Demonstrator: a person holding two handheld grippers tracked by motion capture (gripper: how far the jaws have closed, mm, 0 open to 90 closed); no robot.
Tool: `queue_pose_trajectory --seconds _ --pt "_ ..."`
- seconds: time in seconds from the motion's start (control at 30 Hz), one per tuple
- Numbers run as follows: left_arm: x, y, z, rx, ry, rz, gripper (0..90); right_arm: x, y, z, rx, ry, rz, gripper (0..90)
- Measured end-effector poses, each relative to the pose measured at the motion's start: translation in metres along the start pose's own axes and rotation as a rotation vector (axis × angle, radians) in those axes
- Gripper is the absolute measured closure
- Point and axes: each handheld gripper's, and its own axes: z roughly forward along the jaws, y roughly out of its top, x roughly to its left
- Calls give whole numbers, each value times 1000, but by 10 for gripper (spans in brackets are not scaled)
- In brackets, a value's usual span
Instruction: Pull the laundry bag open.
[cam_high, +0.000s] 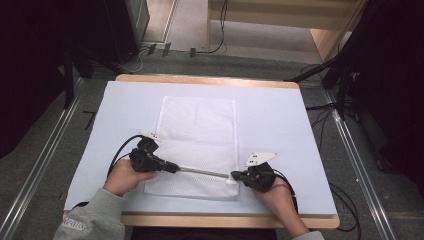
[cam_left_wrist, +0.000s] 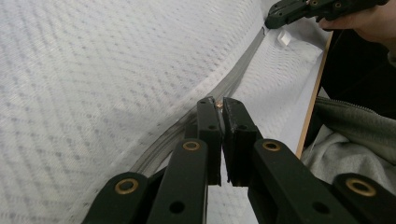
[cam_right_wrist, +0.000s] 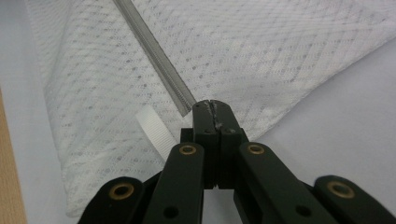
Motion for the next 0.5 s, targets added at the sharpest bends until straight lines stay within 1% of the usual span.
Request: queue_pose_trajectory --seconds 0.03,0.07,0.13,0.17,0.23,0.27,0.3,0.5 --pt "0 -1 -1 0 6 -8 878 0 0 0 -1 0 1 900" --pt "1 -2 -1 1 4 -10 878 0 0 0 0 2 0 900" --pt "2 -2 -3 8 10 -4 878 -1 0 0 -2 4 -4 900" --pt "2 -3 -4 1 14 -6 878 0 0 0 -1 3 -1 900" --pt "2 -4 -6 5 18 0 878 0 0 0 -2 1 -4 900" --pt "2 -4 -6 5 12 -3 878 0 0 0 -2 1 -8 900" --pt "2 -5 -6 4 22 -1 878 0 0 0 -3 2 -8 900" --pt "6 -9 -12 -4 30 -16 878 0 1 0 -1 5 -9 900"
